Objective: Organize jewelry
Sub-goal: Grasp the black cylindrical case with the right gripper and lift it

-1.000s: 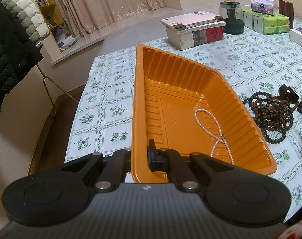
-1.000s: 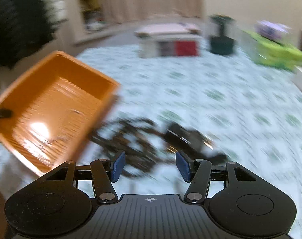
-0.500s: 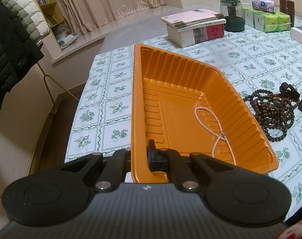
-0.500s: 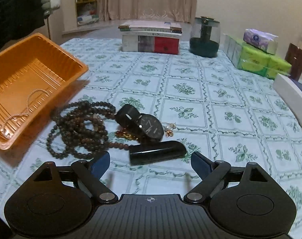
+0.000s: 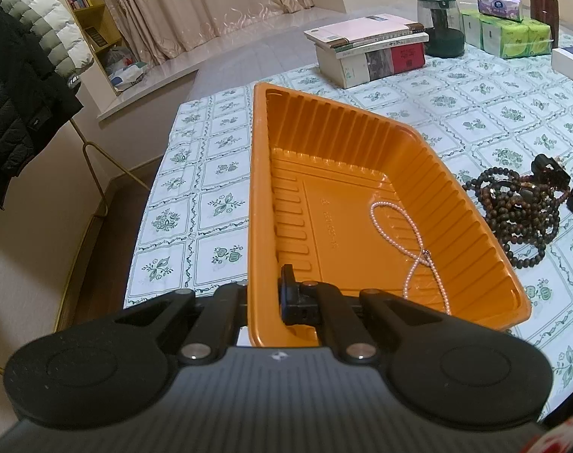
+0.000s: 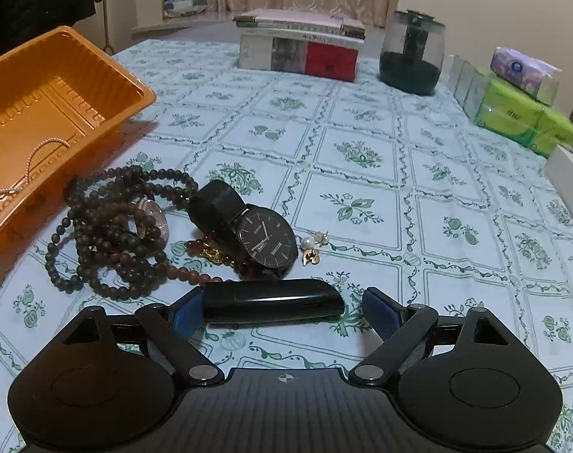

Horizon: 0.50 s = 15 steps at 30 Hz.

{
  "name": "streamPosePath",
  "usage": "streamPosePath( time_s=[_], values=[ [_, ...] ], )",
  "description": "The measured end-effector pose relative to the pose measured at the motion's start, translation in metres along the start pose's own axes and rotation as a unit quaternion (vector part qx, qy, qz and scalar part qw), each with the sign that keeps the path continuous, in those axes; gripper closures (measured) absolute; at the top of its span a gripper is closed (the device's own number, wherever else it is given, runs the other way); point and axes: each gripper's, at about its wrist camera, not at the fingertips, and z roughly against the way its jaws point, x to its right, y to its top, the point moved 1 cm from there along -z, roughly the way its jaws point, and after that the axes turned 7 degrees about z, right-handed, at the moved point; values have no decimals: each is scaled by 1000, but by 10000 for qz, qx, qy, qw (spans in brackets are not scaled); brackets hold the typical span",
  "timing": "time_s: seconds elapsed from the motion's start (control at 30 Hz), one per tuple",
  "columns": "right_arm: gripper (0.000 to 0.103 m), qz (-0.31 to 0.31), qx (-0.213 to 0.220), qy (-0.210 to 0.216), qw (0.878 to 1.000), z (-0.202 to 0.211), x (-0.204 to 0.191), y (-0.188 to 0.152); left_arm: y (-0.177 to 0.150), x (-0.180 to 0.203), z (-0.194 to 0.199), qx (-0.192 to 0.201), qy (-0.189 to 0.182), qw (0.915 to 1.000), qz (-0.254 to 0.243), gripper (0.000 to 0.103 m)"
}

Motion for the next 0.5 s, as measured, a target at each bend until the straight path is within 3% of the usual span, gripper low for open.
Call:
streamPosePath(
  time_s=[0.13,0.2,0.5],
  values=[
    [17,-29,-13,69,10000,-2,2,0,0,0,-1,-16,0,10000,-17,100],
    [27,1,-9,86,10000,-1,-1,0,0,1,-1,-20,2,10000,-29,100],
    [27,123,177,-232,9995,15,-11,5,1,2,-1,-25,2,10000,-65,100]
  ],
)
